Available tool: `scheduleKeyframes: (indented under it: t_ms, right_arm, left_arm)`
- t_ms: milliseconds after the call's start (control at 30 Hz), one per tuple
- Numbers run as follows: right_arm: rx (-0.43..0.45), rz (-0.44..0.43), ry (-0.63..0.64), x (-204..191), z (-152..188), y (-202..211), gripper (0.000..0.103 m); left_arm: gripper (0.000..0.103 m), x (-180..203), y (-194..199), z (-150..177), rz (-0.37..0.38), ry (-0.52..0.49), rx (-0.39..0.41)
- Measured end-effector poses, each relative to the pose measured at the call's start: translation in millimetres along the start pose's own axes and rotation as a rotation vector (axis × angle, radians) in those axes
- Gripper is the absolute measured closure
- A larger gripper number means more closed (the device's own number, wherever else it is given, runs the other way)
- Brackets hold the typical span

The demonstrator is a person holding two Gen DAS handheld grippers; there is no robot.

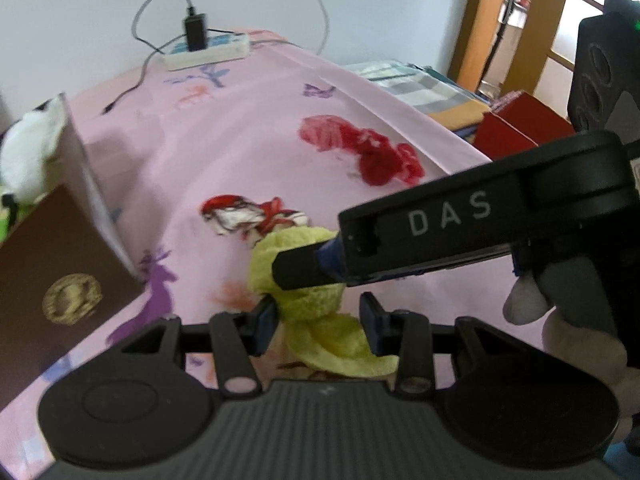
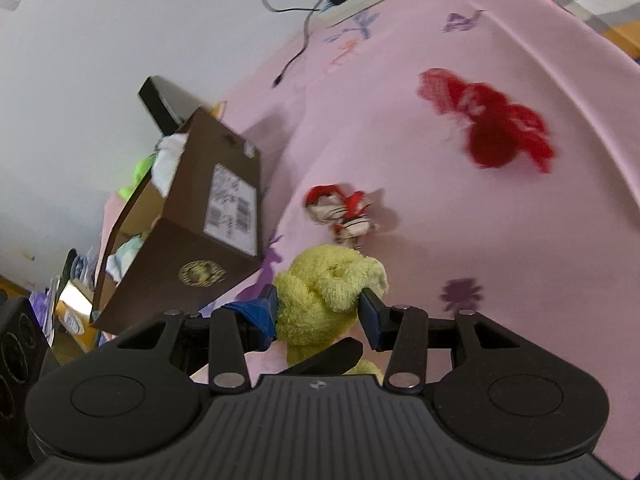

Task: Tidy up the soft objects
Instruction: 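Lift the yellow plush and carry it toward the box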

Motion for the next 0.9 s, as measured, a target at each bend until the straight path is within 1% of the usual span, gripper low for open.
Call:
scheduleKeyframes:
  t_ms: [167,267,467,600,733,900]
  right_arm:
    - [0.013,-0.025,0.047,-30.5,0.8,-0.6,0.074]
    - [0.024,-0.037,0.076,-48.6,1.1,-1.0,0.074]
    - [0.042,-0.033,0.128,-77.4,2.2,-5.5,0.073]
    - [0.065,-0.046,0.157,-97.3,-3.7,-6.2,0.073]
    - [0.102,-0.064,0.196,-121.6,-14.5,-8.8,0.073]
    - [0.146,-0.061,0.271,-152.4,-27.0,-17.3,0.073]
  left_arm:
    - [0.064,-19.2,26.9,4.1,-0.014,0.024,0.049]
    - [0.065,-31.8,43.6,5.4,-0.009,0.053,0.080]
    - [0.065,-49.8,64.5,8.0,-0.014,0.091,0.123]
    - [0.065,-63.7,80.4,7.0,-0.018,0.108,0.161]
    - [0.065,-80.0,98.0,0.7,-0.046,0.113,0.212]
    - [0.065,-108.6,114.9,-7.7,-0.090,0.119,0.262]
Point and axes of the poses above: each gripper's, at about its wrist camera, not at the fingertips, and y roughly against the way its jaws point, x to its right, z to its underside, the point moved 9 cm from there along -y, roughly the way its jaws point, and after that the axes turned 9 degrees about -x, right-handed, at the moved point
